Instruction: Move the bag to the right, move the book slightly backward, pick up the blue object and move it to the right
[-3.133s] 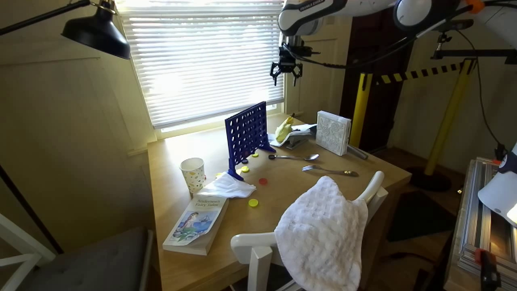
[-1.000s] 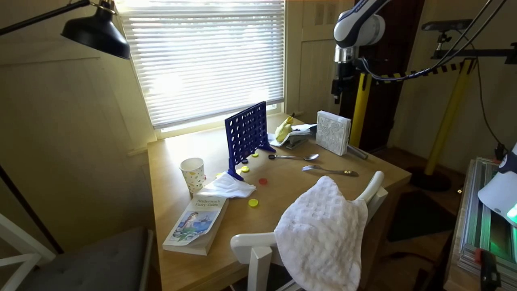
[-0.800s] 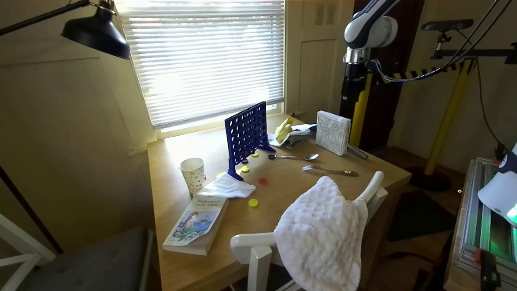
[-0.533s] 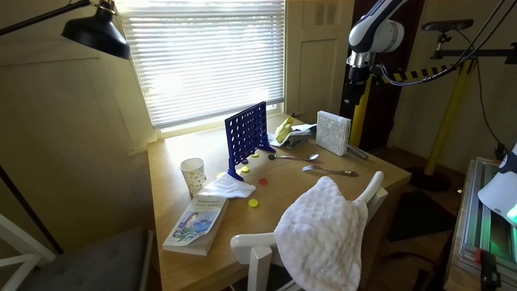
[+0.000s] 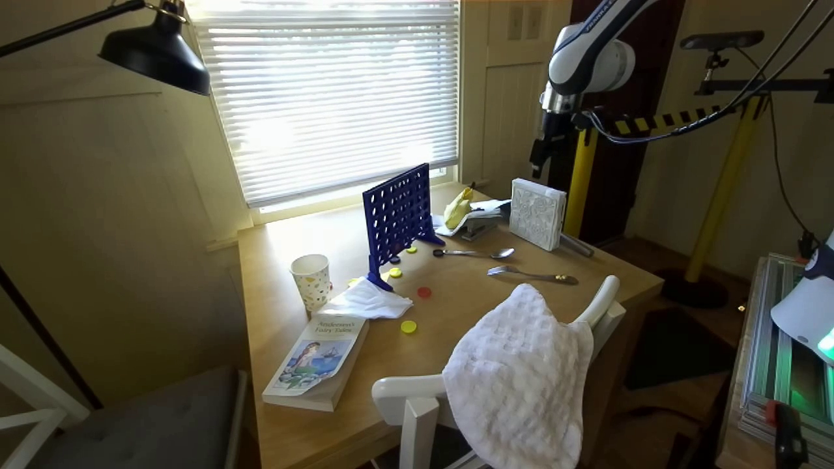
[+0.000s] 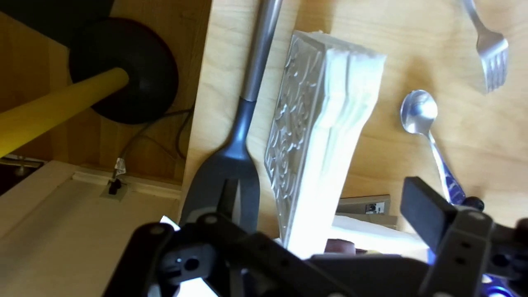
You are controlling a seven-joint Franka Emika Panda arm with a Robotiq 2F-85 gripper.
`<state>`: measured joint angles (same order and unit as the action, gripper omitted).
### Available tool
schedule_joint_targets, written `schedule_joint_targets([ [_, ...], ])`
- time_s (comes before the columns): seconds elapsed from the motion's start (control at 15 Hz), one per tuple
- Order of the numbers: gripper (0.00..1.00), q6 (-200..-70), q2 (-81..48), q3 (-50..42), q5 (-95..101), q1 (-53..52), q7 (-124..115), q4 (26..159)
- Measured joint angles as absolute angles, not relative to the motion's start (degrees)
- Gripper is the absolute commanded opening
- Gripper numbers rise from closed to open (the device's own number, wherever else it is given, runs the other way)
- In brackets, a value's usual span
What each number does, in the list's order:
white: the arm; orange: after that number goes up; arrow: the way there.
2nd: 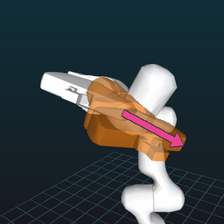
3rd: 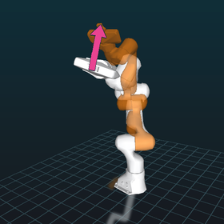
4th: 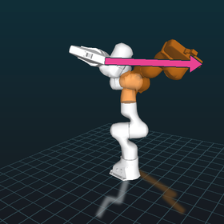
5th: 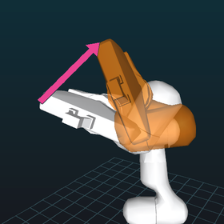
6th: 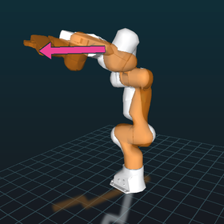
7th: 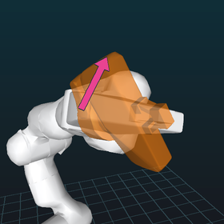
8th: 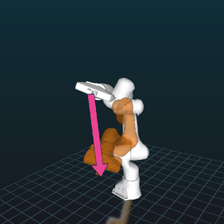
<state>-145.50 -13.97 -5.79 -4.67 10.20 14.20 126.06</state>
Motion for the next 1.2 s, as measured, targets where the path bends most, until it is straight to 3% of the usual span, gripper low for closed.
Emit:
schedule_joint_targets([
  [0.6, 1.0, -150.1, -17.6, -6.5, -0.8, 4.4, -5.2, 125.3],
  [1.2, 1.0, -148.7, -17.7, -8.3, -1.0, 5.2, -6.6, 124.9],
])
